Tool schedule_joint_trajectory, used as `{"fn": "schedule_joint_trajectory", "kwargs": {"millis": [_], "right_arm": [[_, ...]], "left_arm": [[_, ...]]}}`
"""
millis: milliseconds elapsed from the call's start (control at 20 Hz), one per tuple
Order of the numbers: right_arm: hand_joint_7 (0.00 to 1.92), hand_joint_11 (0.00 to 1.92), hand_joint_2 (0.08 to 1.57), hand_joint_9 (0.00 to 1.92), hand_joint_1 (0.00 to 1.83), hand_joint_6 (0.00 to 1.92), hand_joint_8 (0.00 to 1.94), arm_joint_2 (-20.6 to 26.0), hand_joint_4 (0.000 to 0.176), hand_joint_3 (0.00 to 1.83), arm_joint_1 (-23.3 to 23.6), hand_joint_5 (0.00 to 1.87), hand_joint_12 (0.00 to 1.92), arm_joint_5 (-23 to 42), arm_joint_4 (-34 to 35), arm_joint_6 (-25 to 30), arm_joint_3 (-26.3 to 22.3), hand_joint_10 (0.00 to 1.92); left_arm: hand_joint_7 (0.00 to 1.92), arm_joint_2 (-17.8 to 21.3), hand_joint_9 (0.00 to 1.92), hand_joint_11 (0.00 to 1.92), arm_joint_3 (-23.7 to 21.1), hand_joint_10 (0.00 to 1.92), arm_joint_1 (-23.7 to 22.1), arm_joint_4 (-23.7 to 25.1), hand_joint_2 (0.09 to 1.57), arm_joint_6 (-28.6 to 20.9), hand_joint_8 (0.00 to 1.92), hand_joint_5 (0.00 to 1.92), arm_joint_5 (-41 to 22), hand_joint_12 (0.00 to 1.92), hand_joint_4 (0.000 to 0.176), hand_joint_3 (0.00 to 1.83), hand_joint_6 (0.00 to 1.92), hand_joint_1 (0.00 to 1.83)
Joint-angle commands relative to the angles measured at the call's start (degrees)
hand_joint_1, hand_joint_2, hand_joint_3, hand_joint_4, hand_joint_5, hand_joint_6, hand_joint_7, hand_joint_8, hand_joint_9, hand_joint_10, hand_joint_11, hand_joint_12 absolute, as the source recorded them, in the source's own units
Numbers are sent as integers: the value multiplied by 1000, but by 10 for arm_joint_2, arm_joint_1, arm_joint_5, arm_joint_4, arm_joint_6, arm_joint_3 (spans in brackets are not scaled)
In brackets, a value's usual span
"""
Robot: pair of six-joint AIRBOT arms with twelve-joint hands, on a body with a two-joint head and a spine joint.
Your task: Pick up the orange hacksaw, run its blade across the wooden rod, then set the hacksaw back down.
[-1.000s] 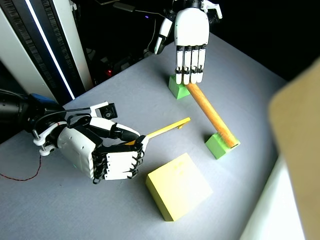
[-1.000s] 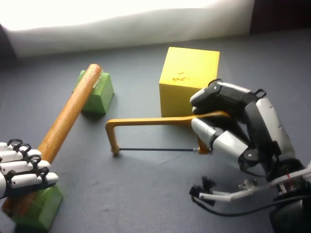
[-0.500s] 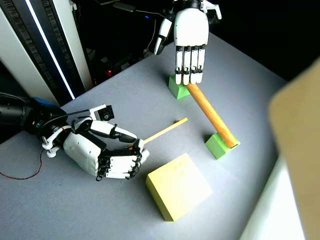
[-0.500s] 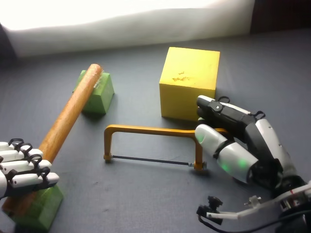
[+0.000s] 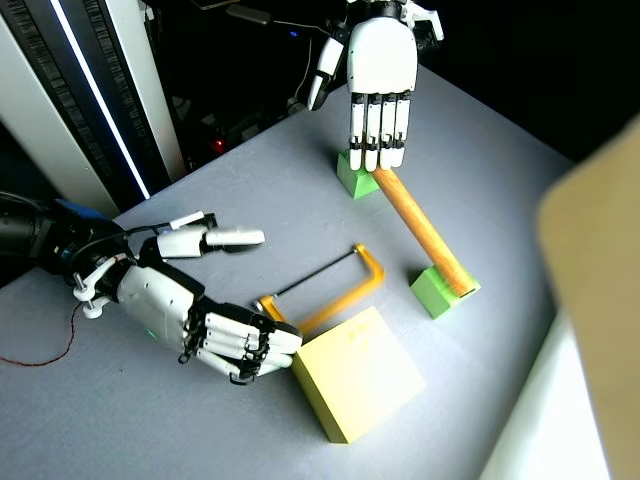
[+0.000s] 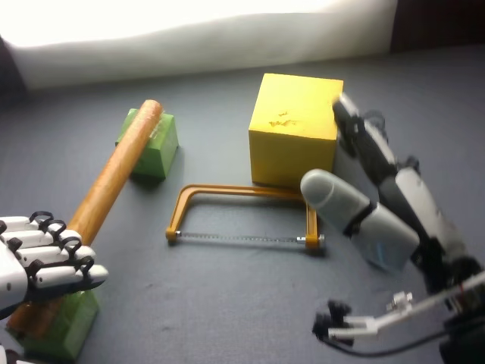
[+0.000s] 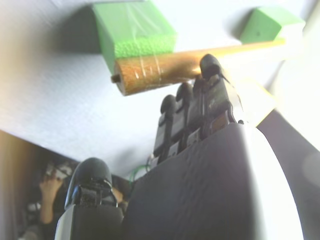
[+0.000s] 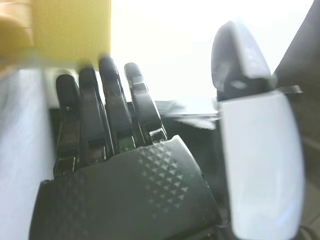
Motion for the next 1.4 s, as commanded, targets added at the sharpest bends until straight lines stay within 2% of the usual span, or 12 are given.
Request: {"fn": "schedule_joint_trajectory", "kwargs": {"millis": [0,300,450,600,650,700,750,850,900,950,1100,1350], "right_arm": [[0,0,915,0,224,0,0,5,76,0,6,0,151,64,-47,0,-4,0],[0,0,913,0,221,0,0,53,77,3,63,0,164,-11,-142,-30,-28,0],[67,0,954,54,262,3,6,93,36,1,102,64,486,-88,-236,-5,-31,3],[83,0,959,67,266,2,5,138,32,1,143,74,550,-135,-356,24,-31,3],[341,116,1012,362,316,24,29,153,0,6,154,286,879,-146,-398,35,-31,43],[749,514,1079,827,373,59,66,164,0,3,165,629,1140,-155,-427,48,-31,180],[928,666,1098,991,402,52,65,182,0,1,181,783,1258,-166,-467,66,-33,260],[1166,822,1150,913,450,96,123,213,0,1,211,1001,1526,-183,-535,101,-34,1061],[790,872,1206,787,476,1246,1497,229,0,4,227,729,1888,-188,-571,117,-35,1793],[821,958,1243,891,442,1598,1835,239,0,6,235,666,1914,-188,-589,127,-35,1895],[1152,1453,1282,1344,468,1917,1940,277,0,6,247,914,1921,-147,-647,132,-36,1921],[1366,1678,1482,1506,315,1921,1941,317,0,15,254,1169,1921,-111,-725,151,-36,1921]], "left_arm": [[41,0,33,0,3,2,-8,-6,1216,-1,3,60,-23,236,0,0,3,0],[45,14,42,0,27,1,-17,-6,1222,0,2,68,-87,278,9,2,3,14],[141,11,147,0,51,10,-13,-6,1203,10,4,140,-184,455,49,0,5,64],[146,5,155,0,76,11,-3,-21,1201,27,4,145,-287,462,52,0,5,68],[243,3,297,66,79,20,3,-40,1197,29,13,213,-316,599,55,0,10,81],[512,2,577,216,80,91,6,-51,1219,30,32,433,-336,871,1,0,14,204],[630,-3,699,275,84,115,12,-62,1221,31,29,541,-379,1021,0,0,14,270],[865,-9,848,408,91,360,17,-62,1252,38,50,752,-410,1212,0,1,12,317],[859,-12,719,487,96,993,22,-67,1282,38,539,774,-438,1398,0,2,533,404],[832,-12,716,539,99,1244,25,-67,1279,42,953,743,-452,1558,0,0,1003,456],[905,-14,873,870,116,1904,30,-67,1262,44,1876,930,-510,1917,0,1,1858,589],[1243,-31,1253,1316,141,1921,37,-66,1344,44,1921,1212,-567,1921,0,7,1921,609]]}}
